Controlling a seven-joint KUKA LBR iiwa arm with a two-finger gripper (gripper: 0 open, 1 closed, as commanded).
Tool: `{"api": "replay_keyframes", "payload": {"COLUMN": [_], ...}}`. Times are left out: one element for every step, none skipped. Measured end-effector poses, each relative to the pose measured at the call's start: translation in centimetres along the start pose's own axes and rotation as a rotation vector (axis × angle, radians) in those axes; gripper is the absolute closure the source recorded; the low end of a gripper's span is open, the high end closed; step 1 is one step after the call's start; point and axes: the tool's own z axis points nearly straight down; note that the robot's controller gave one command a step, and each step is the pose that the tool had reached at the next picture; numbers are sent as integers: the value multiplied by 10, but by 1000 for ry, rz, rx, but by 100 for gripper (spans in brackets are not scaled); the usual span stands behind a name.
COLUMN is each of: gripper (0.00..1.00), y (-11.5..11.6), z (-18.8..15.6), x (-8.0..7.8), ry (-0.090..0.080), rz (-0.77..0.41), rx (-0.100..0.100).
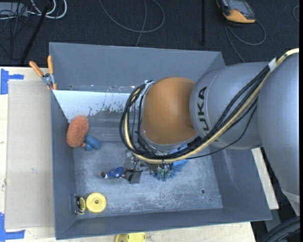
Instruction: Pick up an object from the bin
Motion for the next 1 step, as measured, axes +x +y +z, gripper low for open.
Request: {"api": "replay_keyframes", "payload": {"gripper": [0], "y": [0], "z": [-7], "x": [2], "ry": [8], "rz": [-2], "rx": [1]}}
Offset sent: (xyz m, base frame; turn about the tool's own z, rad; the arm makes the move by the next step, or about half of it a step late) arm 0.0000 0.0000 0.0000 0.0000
